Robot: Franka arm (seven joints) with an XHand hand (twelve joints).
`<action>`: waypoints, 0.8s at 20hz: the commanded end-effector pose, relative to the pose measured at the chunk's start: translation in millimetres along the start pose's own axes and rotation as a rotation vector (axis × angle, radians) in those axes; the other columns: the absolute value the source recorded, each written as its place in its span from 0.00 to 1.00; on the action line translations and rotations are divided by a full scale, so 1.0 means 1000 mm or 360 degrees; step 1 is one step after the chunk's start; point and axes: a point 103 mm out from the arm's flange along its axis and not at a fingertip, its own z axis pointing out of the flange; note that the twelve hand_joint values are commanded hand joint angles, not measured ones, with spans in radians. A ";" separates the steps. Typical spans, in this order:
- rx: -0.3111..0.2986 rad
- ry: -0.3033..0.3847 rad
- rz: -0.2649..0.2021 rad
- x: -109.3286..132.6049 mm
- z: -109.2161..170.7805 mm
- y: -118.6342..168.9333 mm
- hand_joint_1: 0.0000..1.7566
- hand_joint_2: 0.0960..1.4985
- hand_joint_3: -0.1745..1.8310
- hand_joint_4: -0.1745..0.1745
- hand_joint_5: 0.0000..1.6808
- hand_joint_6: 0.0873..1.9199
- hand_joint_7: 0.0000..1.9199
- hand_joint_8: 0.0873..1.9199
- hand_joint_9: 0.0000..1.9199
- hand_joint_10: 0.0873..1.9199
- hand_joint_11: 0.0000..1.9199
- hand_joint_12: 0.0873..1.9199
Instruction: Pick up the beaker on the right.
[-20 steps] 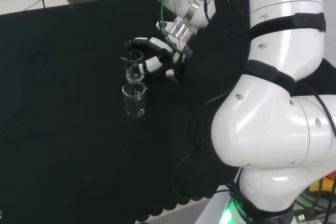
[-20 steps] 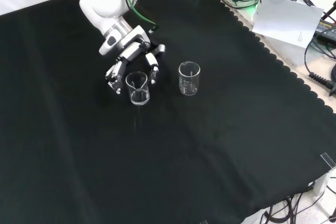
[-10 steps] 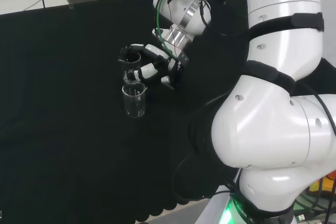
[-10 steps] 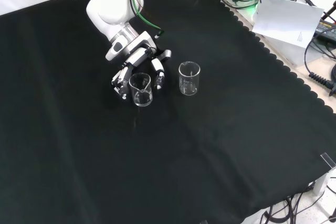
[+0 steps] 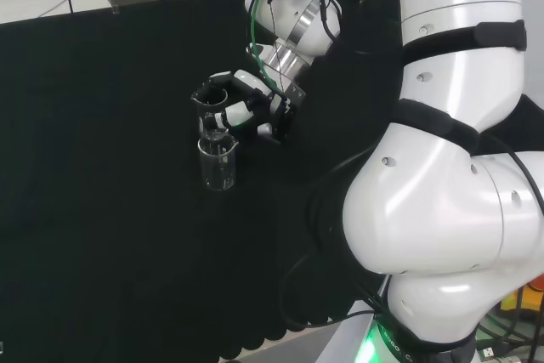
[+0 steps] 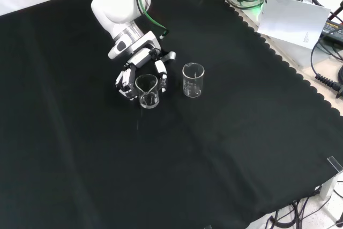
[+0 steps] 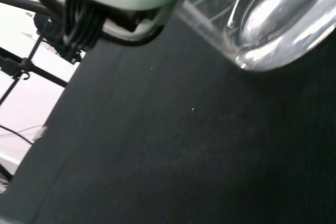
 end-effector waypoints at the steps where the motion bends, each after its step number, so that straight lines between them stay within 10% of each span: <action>1: -0.0137 -0.0263 0.0066 0.007 -0.001 0.000 0.66 0.48 0.34 0.36 0.70 0.37 0.51 0.33 0.54 0.24 0.37 0.59; 6: -0.0233 -0.0321 0.0026 0.030 -0.021 0.002 0.73 0.43 0.35 0.57 0.80 0.22 0.74 0.14 0.75 0.12 0.65 0.41; 9: -0.0227 -0.0334 -0.0013 0.040 -0.036 0.005 0.75 0.46 0.28 0.10 0.85 0.10 0.78 0.03 0.83 0.03 0.74 0.33; 16: -0.0200 -0.0384 -0.0040 0.057 -0.054 0.006 0.75 0.47 0.26 0.00 0.87 0.04 0.80 0.00 0.86 0.00 0.77 0.31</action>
